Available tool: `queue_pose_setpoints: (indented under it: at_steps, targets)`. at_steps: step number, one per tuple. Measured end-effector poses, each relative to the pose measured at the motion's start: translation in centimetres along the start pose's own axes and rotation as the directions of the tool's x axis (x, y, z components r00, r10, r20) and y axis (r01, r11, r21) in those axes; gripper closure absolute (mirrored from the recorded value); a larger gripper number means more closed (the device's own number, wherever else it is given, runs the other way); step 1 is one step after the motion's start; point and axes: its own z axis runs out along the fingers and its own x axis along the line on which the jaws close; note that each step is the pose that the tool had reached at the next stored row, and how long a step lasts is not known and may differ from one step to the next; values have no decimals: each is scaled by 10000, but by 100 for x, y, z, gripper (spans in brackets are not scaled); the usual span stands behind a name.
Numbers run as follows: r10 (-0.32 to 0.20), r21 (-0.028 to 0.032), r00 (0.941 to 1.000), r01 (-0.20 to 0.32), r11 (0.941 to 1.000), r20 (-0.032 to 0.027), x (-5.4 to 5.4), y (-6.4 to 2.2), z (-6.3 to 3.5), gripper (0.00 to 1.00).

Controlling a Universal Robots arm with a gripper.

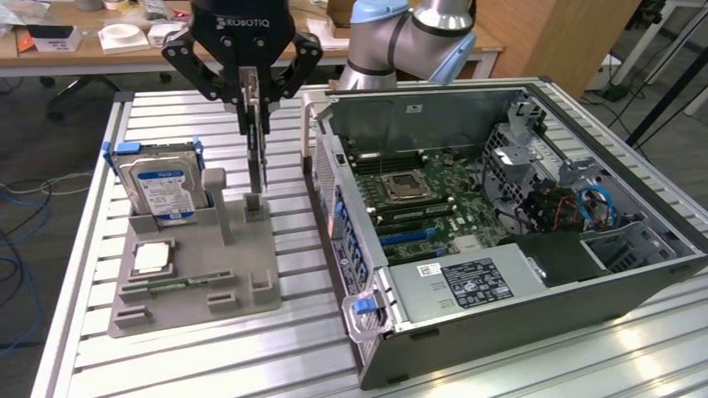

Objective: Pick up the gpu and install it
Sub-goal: 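Pick up the gpu and move the gpu toward the slot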

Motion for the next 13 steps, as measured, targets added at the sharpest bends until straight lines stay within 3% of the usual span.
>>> queue_pose_setpoints:
  at_steps: [13]
  targets:
    - [0,0,10000,0,10000,0,-60,4,0,74]
